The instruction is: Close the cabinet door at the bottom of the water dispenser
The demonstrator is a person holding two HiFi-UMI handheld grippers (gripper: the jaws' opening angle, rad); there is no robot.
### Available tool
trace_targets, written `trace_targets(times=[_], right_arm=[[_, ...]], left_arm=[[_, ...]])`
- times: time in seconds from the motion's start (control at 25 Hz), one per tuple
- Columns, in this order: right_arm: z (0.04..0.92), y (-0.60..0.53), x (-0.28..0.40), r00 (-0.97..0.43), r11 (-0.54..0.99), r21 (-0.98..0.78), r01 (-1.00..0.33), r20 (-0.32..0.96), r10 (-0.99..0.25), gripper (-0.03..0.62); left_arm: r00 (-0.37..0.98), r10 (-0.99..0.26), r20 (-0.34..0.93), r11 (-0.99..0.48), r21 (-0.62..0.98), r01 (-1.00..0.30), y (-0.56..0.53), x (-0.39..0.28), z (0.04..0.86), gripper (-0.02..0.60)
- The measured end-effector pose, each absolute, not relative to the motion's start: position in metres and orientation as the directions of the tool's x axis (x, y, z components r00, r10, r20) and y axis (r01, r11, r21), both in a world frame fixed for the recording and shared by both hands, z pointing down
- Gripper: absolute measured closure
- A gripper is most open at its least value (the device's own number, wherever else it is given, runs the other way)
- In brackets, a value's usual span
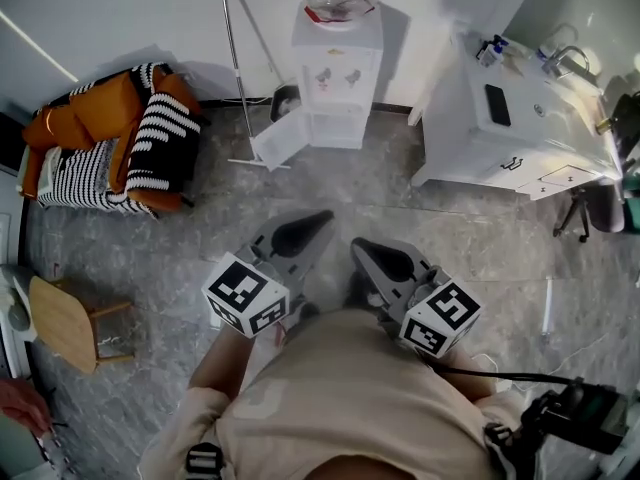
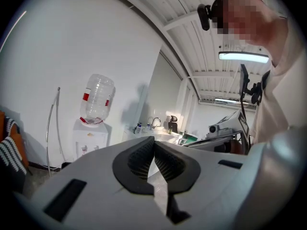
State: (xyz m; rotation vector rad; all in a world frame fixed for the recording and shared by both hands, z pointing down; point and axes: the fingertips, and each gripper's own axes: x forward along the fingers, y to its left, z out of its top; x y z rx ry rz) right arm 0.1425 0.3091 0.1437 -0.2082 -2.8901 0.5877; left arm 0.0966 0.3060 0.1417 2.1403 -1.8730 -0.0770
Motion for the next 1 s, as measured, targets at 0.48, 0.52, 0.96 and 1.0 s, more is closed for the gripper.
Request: trace_targets(times=[0.48,0.52,0.96,1.0], right_arm=[[0.141,0.22,0.15,-0.973,0.844,-0.509,0.17,0.051,0.227,0.582],[0.141,0.216,0.149,-0.971,0.84,-0.513,0.178,0.046,0.233,0.582],[0.144,0.189,0.131,-0.972,0.846,-0.507,0.165,0.063,0.227,0.582],[0.144,0.188,0.126,-0.972,0.851,-0.5,0.161,0.07,0.225,0.582]], left_arm=[[0.073,-0.964,0.255,-0.035,0.15,-0.988,0.23,0.116,0.135,0.589],[0.068,-0.964,0.257,-0.031,0.145,-0.989,0.226,0.116,0.134,0.589],[0.075,-0.973,0.218,-0.042,0.151,-0.988,0.199,0.093,0.135,0.589],[0.076,-0.974,0.212,-0.043,0.157,-0.987,0.199,0.087,0.136,0.589]])
